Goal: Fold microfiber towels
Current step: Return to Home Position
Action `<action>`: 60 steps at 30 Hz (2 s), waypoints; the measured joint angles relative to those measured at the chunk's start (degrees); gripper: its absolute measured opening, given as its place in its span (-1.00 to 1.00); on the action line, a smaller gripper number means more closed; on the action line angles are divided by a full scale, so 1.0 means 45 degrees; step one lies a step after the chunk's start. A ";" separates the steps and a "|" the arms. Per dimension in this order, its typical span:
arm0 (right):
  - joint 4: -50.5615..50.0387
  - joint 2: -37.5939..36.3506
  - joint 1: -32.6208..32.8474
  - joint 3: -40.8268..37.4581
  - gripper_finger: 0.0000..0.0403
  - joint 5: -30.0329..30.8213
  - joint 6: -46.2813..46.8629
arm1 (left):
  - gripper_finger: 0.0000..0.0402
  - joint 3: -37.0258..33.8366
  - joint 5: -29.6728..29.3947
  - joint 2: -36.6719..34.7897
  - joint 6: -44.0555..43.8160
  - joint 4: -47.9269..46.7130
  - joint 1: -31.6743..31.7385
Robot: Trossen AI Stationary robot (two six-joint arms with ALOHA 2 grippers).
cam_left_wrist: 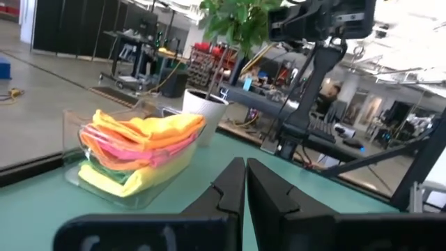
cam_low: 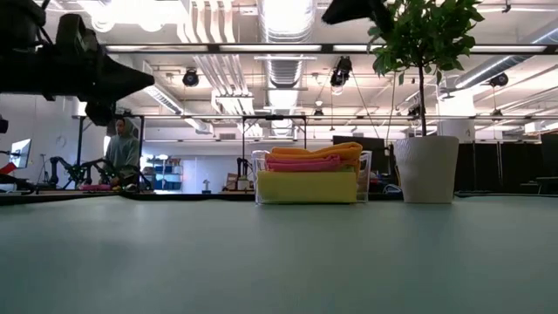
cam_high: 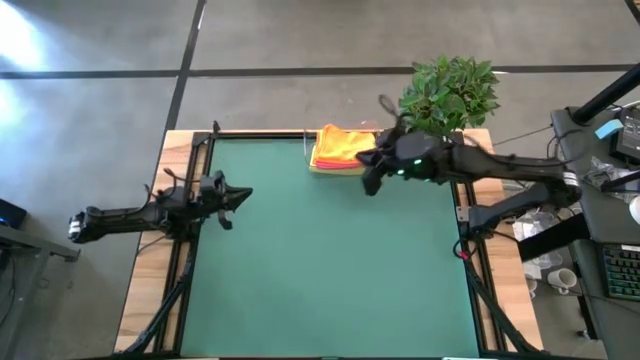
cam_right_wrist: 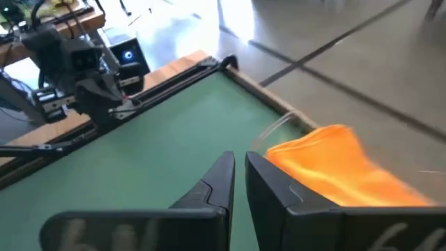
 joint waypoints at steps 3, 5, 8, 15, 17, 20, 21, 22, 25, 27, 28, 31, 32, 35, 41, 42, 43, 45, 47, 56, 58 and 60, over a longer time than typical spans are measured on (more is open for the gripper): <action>-0.0760 -0.1047 -0.0282 0.0000 -0.86 0.0302 -0.0740 | -0.99 0.0000 0.0000 -0.0327 0.0000 -0.0031 0.0000; -0.1371 -0.1859 -0.0454 0.0000 -0.86 0.0801 -0.1232 | -0.99 -0.0005 0.0000 -0.0492 0.0000 0.0007 0.0000; -0.2298 -0.3077 -0.0602 -0.0037 -0.86 0.1521 -0.1894 | -0.99 -0.0008 0.0003 -0.0686 -0.0001 0.0016 0.0000; -0.2944 -0.5962 -0.0595 -0.2127 -0.86 0.1989 -0.1931 | -0.99 0.0400 0.0011 -0.1321 -0.0015 0.0090 0.0000; -0.2721 -0.6767 -0.0595 -0.3276 -0.86 0.1987 -0.1408 | -0.99 0.0550 0.0015 -0.1386 -0.0015 0.0176 0.0005; -0.1917 -0.7982 -0.0595 -0.5082 -0.86 0.1903 -0.0978 | -0.99 0.0646 0.0034 -0.1363 -0.0024 0.0008 0.0010; -0.1632 -0.8357 -0.0570 -0.5651 -0.86 0.1802 -0.0794 | -0.99 0.0661 0.0037 -0.1323 -0.0024 0.0089 0.0010; -0.1364 -0.8715 -0.0547 -0.6227 -0.86 0.1626 -0.0707 | -0.99 0.0659 0.0028 -0.1311 -0.0019 0.0112 0.0010; -0.0217 -0.9702 -0.0479 -0.7875 -0.86 0.0899 -0.0532 | -0.99 0.0622 -0.0034 -0.1323 -0.0005 -0.0022 0.0010; 0.0750 -1.0255 -0.0449 -0.8879 -0.86 0.0176 -0.0452 | -0.99 0.0622 -0.0049 -0.1286 -0.0005 0.0020 0.0010; 0.1295 -1.0490 -0.0449 -0.9334 -0.86 -0.0183 -0.0452 | -0.99 0.0622 -0.0049 -0.1314 -0.0005 -0.0003 0.0010; 0.2512 -1.1099 -0.0449 -1.0499 -0.86 -0.1015 -0.0452 | -0.99 0.0622 -0.0053 -0.1301 0.0000 0.0013 0.0010; 0.2901 -1.1272 -0.0451 -1.0830 -0.86 -0.1134 -0.0451 | -0.99 0.0622 -0.0050 -0.1312 0.0000 0.0001 0.0010; 0.3580 -1.1753 -0.0445 -1.1693 -0.86 -0.1164 -0.0453 | -0.99 0.0622 -0.0053 -0.1291 0.0005 0.0015 0.0010; 0.4401 -1.2840 -0.0449 -1.3284 -0.86 -0.1513 0.0202 | -0.99 0.0602 -0.0053 -0.1226 0.0005 0.0004 0.0010; 0.4547 -1.3016 -0.0446 -1.3512 -0.86 -0.1520 0.0375 | -0.99 0.0590 -0.0053 -0.1224 0.0005 0.0003 0.0010; 0.4732 -1.3209 -0.0449 -1.3773 -0.86 -0.1524 0.0595 | -0.99 0.0577 -0.0053 -0.1210 0.0007 0.0020 0.0010; 0.5111 -1.3565 -0.0449 -1.4365 -0.86 -0.1557 0.0896 | -0.99 0.0503 -0.0053 -0.1187 0.0010 0.0009 0.0010; 0.5595 -1.3877 -0.0449 -1.4898 -0.86 -0.1719 0.1016 | -0.99 0.0417 -0.0053 -0.1187 0.0010 -0.0002 0.0010; 0.6460 -1.4840 -0.0449 -1.6441 -0.86 -0.1840 0.1545 | -0.99 0.0335 -0.0053 -0.1134 0.0017 0.0010 0.0010; 0.6487 -1.4840 -0.0449 -1.6446 -0.86 -0.1851 0.1370 | -0.99 0.0325 -0.0061 -0.1074 0.0087 -0.0005 0.0010; 0.6464 -1.4833 -0.0449 -1.6446 -0.86 -0.1832 0.1134 | -0.99 0.0321 -0.0092 -0.0970 0.0724 -0.0013 0.0010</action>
